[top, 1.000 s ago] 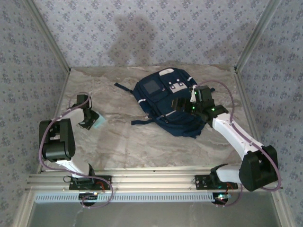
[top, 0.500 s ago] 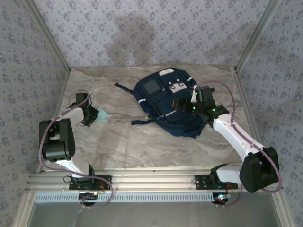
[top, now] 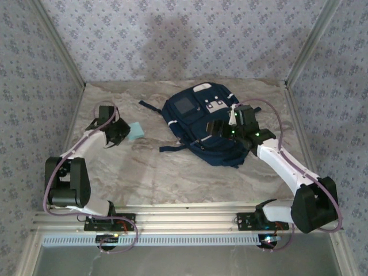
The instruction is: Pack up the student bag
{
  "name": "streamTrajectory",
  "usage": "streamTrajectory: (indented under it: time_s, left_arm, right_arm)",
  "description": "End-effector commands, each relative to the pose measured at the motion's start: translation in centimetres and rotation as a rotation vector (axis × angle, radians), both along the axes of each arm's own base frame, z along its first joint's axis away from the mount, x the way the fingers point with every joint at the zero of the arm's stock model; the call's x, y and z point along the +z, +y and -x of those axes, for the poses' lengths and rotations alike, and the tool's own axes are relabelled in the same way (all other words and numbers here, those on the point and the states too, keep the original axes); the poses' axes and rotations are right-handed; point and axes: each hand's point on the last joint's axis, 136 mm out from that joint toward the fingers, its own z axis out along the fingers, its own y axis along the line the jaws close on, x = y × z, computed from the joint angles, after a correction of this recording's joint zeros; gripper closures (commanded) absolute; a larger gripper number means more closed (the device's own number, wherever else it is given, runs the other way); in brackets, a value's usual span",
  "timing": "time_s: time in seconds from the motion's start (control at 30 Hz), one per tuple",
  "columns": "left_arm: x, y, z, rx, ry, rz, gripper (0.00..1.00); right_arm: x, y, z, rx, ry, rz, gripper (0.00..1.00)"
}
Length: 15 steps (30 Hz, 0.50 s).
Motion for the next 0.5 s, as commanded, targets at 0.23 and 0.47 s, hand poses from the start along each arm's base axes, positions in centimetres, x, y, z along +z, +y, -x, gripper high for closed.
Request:
streamTrajectory:
  time_s: [0.23,0.47]
  left_arm:
    - [9.5,-14.7,-3.1,-0.442,-0.266,0.264,1.0]
    - [12.0,-21.6,-1.9,-0.667,-0.332,0.349,1.0]
  right_arm:
    - [4.2,6.5,-1.0,0.164,-0.088,-0.224,0.11]
    - [4.8,8.0,-1.5,0.198,-0.119,-0.291,0.15]
